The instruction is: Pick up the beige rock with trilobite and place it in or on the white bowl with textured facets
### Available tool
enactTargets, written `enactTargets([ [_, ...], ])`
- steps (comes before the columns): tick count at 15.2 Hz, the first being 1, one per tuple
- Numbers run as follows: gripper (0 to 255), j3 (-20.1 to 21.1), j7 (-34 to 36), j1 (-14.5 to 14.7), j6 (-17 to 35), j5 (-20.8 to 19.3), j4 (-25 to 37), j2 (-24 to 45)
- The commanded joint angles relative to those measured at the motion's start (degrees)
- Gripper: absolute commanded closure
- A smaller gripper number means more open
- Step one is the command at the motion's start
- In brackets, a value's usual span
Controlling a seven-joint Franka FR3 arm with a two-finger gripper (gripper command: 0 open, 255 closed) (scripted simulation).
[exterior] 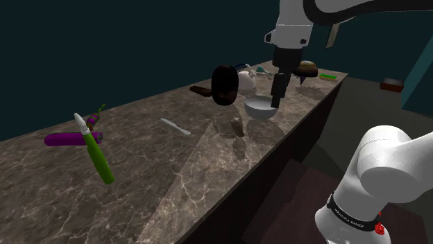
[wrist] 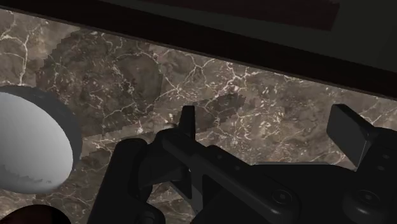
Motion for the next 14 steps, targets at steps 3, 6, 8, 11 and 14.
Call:
enactTargets([
  [3, 0, -0.4, -0.3, -0.5, 3.9, -0.4, -0.6, 3.2],
  [6, 0, -1.1, -0.8, -1.2, 9.5, -1.1, -0.9, 8.4],
  [8, 0, -1.5, -1.1, -1.6, 13.1, -1.4, -0.7, 12.1],
  [11, 0, -2.1, -1.4, -2.3, 18.3, -1.9, 0.2, 18.1],
  [14, 0, -2.7, -1.8, -2.9, 23.0, -2.3, 1.8, 24.3],
])
